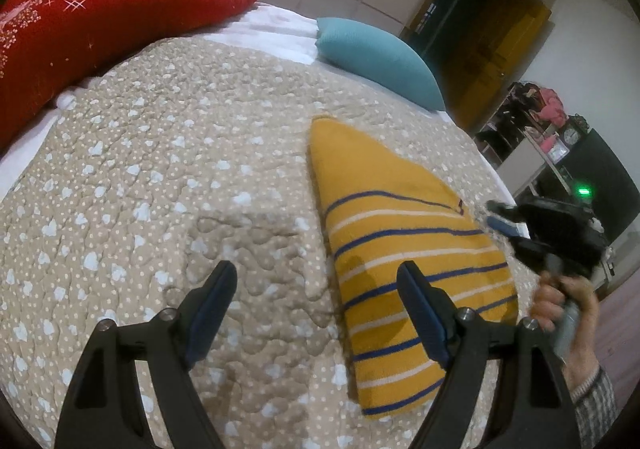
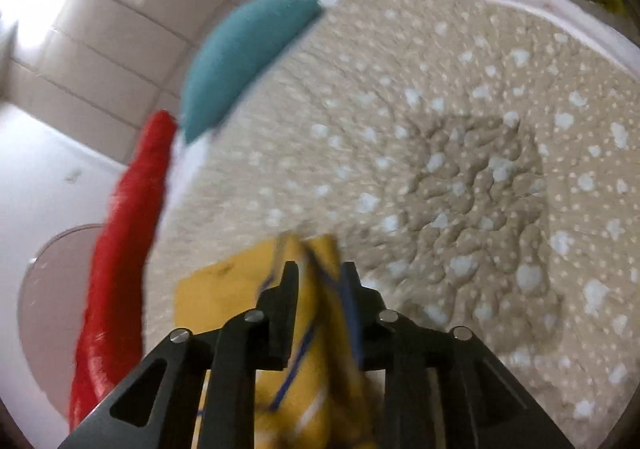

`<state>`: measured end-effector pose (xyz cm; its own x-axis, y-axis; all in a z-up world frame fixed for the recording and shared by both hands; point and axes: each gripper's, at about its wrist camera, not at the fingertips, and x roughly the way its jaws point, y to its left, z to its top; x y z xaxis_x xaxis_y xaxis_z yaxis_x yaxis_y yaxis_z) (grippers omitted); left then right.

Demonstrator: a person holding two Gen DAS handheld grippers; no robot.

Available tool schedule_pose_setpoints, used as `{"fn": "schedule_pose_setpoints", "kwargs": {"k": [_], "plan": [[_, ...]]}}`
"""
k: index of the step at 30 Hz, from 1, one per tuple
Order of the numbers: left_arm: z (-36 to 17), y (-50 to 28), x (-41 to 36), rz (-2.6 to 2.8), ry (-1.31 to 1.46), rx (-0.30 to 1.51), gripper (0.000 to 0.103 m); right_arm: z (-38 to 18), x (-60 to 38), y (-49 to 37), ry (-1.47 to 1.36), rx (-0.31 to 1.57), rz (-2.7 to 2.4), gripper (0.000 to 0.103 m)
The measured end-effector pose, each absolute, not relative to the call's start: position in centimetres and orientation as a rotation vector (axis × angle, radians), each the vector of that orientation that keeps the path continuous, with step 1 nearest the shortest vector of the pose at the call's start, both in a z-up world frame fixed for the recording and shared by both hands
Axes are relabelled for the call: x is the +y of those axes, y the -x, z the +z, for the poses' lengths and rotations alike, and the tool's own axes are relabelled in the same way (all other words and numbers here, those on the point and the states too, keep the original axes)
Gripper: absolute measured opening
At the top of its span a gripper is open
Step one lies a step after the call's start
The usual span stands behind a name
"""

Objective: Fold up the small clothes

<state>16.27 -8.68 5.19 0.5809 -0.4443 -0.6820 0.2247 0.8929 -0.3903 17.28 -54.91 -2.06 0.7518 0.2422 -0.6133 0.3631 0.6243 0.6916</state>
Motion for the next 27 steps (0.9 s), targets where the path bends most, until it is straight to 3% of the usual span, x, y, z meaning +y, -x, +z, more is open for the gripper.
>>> {"fn": "schedule_pose_setpoints", "kwargs": {"k": [5, 9, 11, 12, 14, 15, 16, 17, 18, 23, 27], "plan": [[5.9, -15.4, -8.9, -0.368, 0.25, 0.819, 0.081, 1.0, -48.0, -14.3, -0.789, 0.697, 0.131, 0.041], [8.0, -12.8, -9.2, -0.342, 0.214, 0.709, 0.082, -1.8, -44.1, -13.9, -0.774, 0.779, 0.253, 0.049], [9.0, -11.0, -9.5, -0.336, 0.176, 0.658, 0.087, -3.6, -45.4, -13.0, -0.77, 0.781, 0.196, 0.029], [9.4, -10.1, -9.5, -0.331, 0.158, 0.638, 0.089, -4.3, -46.2, -12.3, -0.781, 0.783, 0.179, 0.008], [10.2, -7.7, -9.9, -0.281, 0.093, 0.577, 0.095, -4.4, -48.0, -10.5, -0.799, 0.768, 0.155, 0.005], [10.5, -6.5, -10.2, -0.246, 0.057, 0.544, 0.097, -3.6, -48.1, -8.8, -0.745, 0.757, 0.111, 0.015], [10.7, -5.1, -10.5, -0.206, 0.025, 0.505, 0.1, -3.2, -47.7, -8.1, -0.674, 0.753, 0.054, 0.048], [10.9, -3.1, -10.8, -0.157, -0.001, 0.454, 0.103, -2.9, -47.5, -8.6, -0.604, 0.737, 0.007, 0.061], [11.1, -1.7, -11.0, -0.134, -0.013, 0.417, 0.103, -2.3, -47.1, -7.0, -0.532, 0.706, -0.029, 0.067], [11.8, 5.9, -13.7, -0.099, -0.117, 0.287, 0.103, -2.3, -45.8, -1.3, -0.438, 0.667, -0.045, 0.067], [12.2, 8.4, -15.2, -0.195, -0.104, 0.313, 0.103, -3.4, -44.9, 2.6, -0.454, 0.64, -0.038, 0.067]]}}
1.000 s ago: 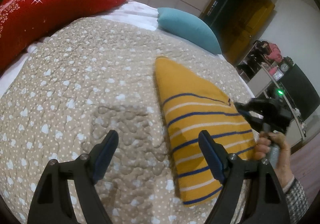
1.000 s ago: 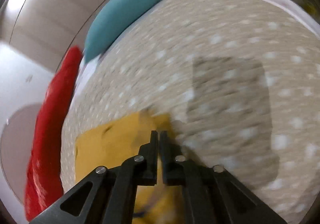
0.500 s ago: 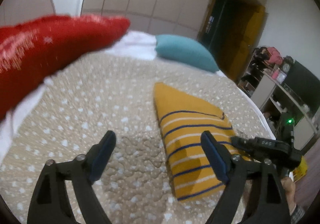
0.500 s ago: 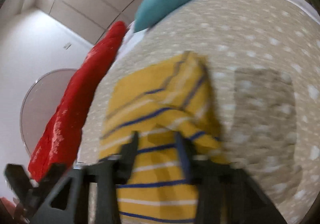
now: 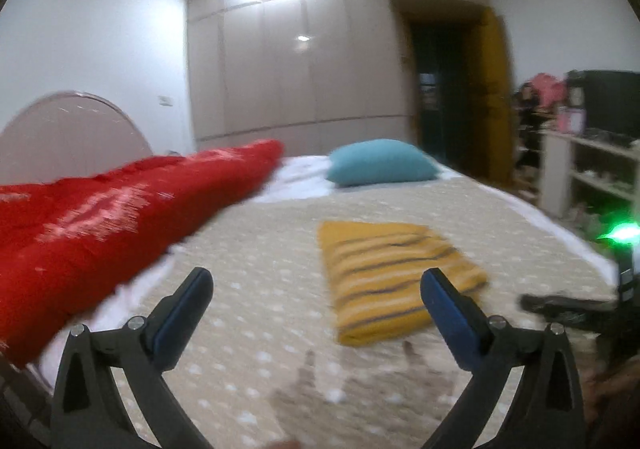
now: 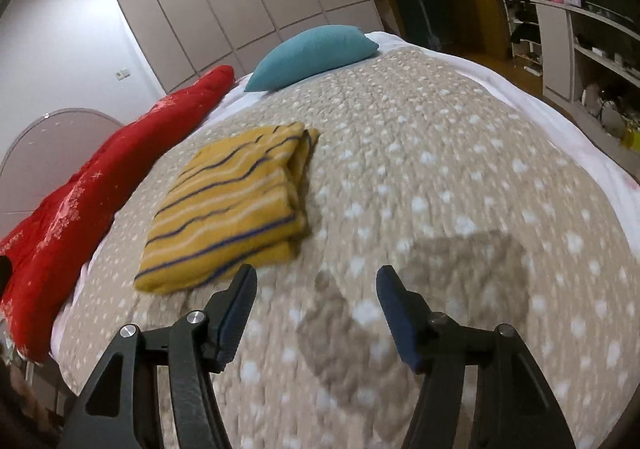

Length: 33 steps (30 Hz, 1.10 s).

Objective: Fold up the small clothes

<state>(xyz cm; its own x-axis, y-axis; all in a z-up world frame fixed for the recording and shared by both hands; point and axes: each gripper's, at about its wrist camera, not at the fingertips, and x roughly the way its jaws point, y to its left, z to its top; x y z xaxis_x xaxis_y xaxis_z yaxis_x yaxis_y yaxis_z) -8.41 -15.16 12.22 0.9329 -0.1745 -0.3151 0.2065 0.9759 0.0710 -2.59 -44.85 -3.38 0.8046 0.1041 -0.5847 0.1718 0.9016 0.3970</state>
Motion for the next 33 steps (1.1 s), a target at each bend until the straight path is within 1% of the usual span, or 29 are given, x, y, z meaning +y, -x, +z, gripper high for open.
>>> {"fn": "schedule_pose_setpoints", "kwargs": {"k": [3, 6, 11, 19, 23, 33], "plan": [[12.1, 8.4, -16.0, -0.295, -0.065, 0.38, 0.103, -4.1, -45.0, 4.2, -0.459, 0.631, -0.051, 0.072], [11.2, 7.5, -16.8, -0.309, -0.03, 0.468, 0.103, -4.2, -44.2, 5.1, -0.401, 0.621, -0.087, 0.073], [8.6, 5.1, -17.9, -0.215, -0.073, 0.601, 0.103, -5.1, -43.7, 5.1, -0.354, 0.627, -0.114, 0.076], [4.6, 3.5, -19.1, -0.057, -0.218, 0.689, 0.103, -6.4, -42.2, 5.2, -0.288, 0.628, -0.122, 0.079], [3.1, 2.5, -19.2, -0.057, -0.224, 0.744, 0.103, -6.8, -41.2, 4.9, -0.246, 0.633, -0.12, 0.08], [-1.1, 1.4, -19.5, -0.074, -0.224, 0.888, 0.103, -7.6, -39.9, 4.6, -0.177, 0.634, -0.142, 0.086]]}}
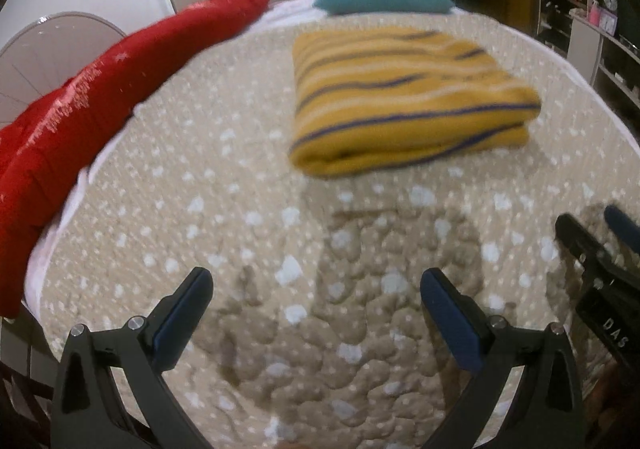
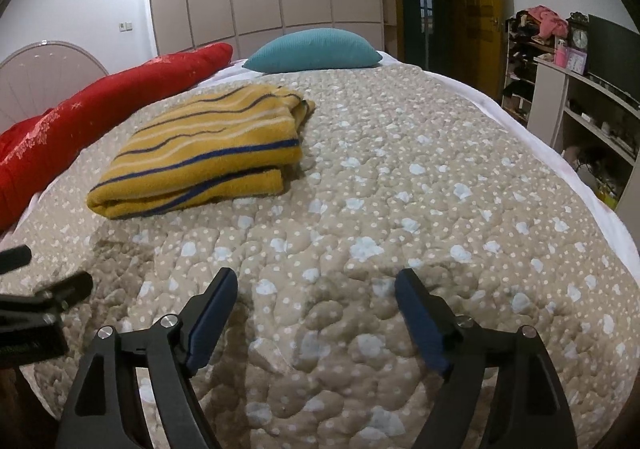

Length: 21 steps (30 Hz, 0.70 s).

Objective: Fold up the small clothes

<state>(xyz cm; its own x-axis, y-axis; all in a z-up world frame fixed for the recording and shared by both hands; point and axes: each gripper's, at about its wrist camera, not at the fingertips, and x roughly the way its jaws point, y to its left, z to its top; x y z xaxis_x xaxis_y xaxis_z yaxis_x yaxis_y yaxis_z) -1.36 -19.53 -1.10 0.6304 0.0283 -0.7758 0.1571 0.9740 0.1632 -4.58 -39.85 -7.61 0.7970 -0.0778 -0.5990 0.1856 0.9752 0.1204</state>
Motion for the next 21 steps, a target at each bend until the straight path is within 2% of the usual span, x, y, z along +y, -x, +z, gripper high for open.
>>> {"fn": "schedule_pose_setpoints", "kwargs": {"k": [21], "plan": [[-3.0, 0.8, -18.6, -0.109, -0.115, 0.959, 0.103, -8.7, -38.8, 4.1, -0.107, 0.638, -0.175, 0.093]]}}
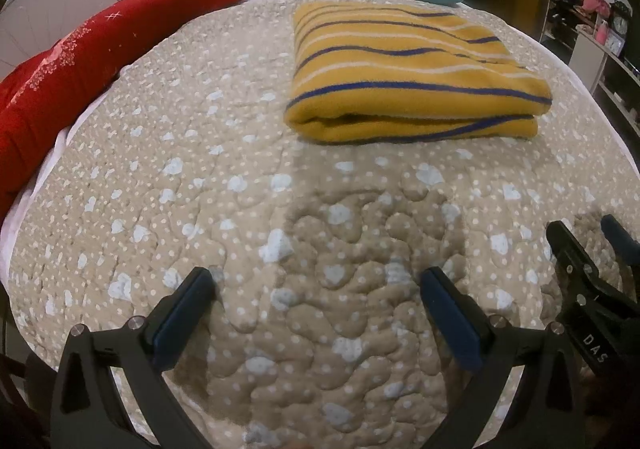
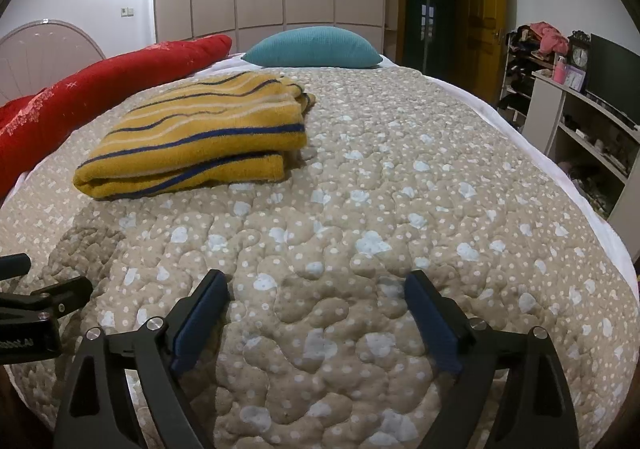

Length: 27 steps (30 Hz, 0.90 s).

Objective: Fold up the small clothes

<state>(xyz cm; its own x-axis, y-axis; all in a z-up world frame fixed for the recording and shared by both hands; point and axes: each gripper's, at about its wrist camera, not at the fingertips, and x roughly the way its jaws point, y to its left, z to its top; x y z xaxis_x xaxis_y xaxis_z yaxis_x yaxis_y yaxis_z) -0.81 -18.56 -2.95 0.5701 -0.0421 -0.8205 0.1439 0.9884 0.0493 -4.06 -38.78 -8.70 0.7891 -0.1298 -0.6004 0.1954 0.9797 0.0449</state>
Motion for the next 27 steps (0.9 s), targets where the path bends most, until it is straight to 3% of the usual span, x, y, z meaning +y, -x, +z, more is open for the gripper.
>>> {"fn": "schedule_pose_setpoints", "kwargs": {"k": [27], "plan": [[-3.13, 1.15, -18.29, -0.12, -0.082, 0.954, 0.103, -8.99, -38.77, 4.17, -0.092, 0.636, -0.193, 0.096]]}}
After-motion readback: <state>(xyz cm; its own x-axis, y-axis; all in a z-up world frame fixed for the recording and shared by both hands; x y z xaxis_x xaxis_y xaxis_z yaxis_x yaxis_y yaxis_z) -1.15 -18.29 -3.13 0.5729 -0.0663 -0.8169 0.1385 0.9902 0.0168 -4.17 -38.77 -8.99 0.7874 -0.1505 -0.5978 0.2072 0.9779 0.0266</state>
